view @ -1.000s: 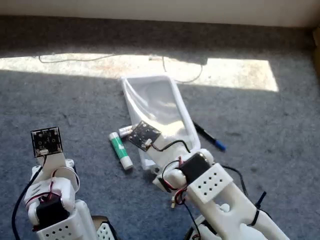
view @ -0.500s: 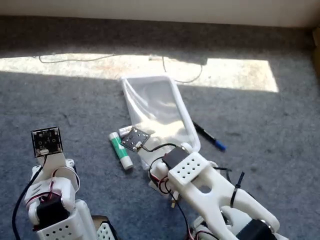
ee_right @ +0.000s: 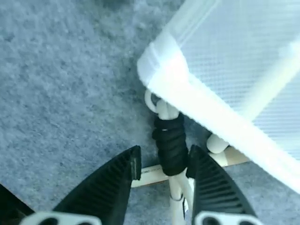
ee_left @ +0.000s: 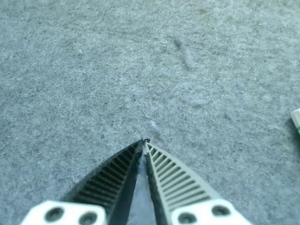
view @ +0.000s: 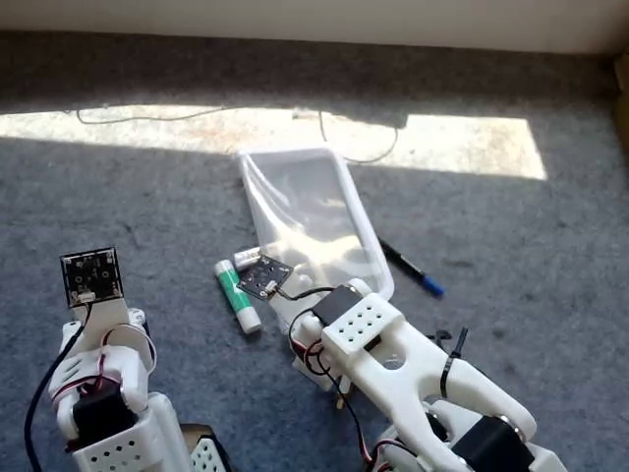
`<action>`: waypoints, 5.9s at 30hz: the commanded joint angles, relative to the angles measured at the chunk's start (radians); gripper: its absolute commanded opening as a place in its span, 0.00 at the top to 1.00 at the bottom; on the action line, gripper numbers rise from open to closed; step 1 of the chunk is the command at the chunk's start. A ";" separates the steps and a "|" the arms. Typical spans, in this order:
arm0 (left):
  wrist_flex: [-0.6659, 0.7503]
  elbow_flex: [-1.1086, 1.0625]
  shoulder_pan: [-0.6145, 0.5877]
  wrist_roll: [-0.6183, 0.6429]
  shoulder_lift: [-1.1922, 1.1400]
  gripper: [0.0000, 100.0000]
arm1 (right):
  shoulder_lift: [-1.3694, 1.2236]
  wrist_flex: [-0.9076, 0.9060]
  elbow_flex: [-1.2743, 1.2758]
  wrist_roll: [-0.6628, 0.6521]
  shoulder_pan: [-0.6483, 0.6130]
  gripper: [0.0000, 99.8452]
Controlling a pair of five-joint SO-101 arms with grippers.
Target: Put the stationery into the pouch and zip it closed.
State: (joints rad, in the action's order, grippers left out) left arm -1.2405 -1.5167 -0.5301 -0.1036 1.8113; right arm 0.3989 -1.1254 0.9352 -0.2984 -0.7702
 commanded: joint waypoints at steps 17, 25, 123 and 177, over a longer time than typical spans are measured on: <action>0.018 0.012 -0.004 0.003 0.010 0.99 | 0.004 0.074 0.087 -0.012 -0.007 0.86; 0.020 0.012 -0.004 0.003 0.010 0.99 | 0.019 0.073 0.085 -0.012 -0.001 0.98; 0.252 0.056 0.595 0.176 0.008 0.90 | 0.806 0.010 0.047 0.115 0.211 0.99; 0.252 0.058 0.518 0.176 0.008 0.96 | 0.808 -0.147 -0.139 0.114 0.734 0.99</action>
State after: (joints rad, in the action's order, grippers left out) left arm -1.0027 -1.4691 0.0192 0.0806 1.8098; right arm 1.1799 -1.2743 0.8692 -0.1864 -0.0644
